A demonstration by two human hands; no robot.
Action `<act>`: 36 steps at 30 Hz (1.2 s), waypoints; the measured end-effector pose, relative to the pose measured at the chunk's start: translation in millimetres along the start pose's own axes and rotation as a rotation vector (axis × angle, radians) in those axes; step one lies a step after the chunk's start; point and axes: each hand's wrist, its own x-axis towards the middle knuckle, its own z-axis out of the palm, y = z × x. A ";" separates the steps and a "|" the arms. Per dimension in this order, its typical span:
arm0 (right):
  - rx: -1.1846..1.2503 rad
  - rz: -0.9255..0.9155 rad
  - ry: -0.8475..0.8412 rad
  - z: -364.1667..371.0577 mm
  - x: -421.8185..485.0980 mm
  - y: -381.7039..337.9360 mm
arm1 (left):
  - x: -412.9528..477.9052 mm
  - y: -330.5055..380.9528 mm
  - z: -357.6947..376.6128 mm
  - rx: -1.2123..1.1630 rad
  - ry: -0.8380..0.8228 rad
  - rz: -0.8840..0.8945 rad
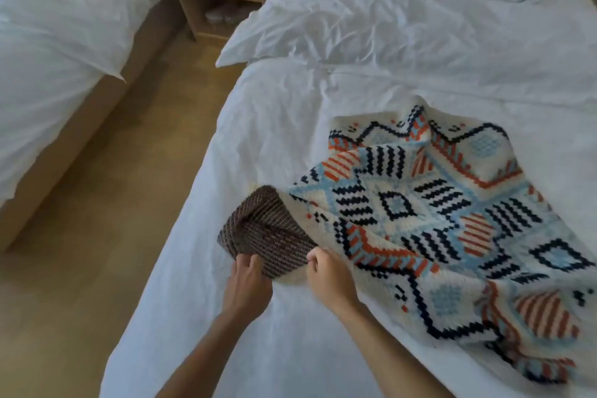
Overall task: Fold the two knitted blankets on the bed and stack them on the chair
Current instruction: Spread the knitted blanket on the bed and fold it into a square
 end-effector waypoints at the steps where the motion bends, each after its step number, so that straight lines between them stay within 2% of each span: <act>1: -0.054 -0.075 0.059 1.5 15.0 -0.6 | 10.0 1.0 -2.7 0.051 0.107 0.018; 2: -0.120 -0.150 0.106 2.4 26.8 -1.2 | 18.8 1.8 -4.1 0.066 0.230 0.010; 4: -0.201 -0.272 0.177 1.8 53.3 -2.4 | 36.6 0.6 -15.2 0.057 0.370 -0.011; 6: -0.326 -0.320 0.149 8.2 71.0 -1.2 | 50.5 -8.4 -19.0 0.030 0.396 -0.069; 9: -0.427 -0.356 0.131 10.2 92.3 -2.3 | 64.6 -18.2 -28.0 -0.045 0.330 -0.151; 15: -0.379 -0.450 0.111 17.9 91.7 -2.0 | 56.1 -9.6 -9.3 0.130 0.092 0.182; 21: -0.378 -0.377 -0.002 19.7 77.7 16.2 | 29.8 -3.5 14.4 0.218 -0.123 0.193; 25: -0.516 -0.365 -0.047 22.6 71.1 11.6 | 23.2 -13.9 19.0 0.339 -0.071 0.208; 29: -0.599 -0.374 0.069 22.1 52.5 8.1 | 36.9 -25.8 3.6 0.357 0.072 0.242; 34: -0.568 -0.266 0.050 25.7 -10.0 33.8 | 47.8 -43.2 -0.8 0.542 -0.106 0.403; 36: -0.568 -0.249 0.050 32.9 -34.6 46.6 | 45.2 -45.4 6.8 0.603 -0.101 0.478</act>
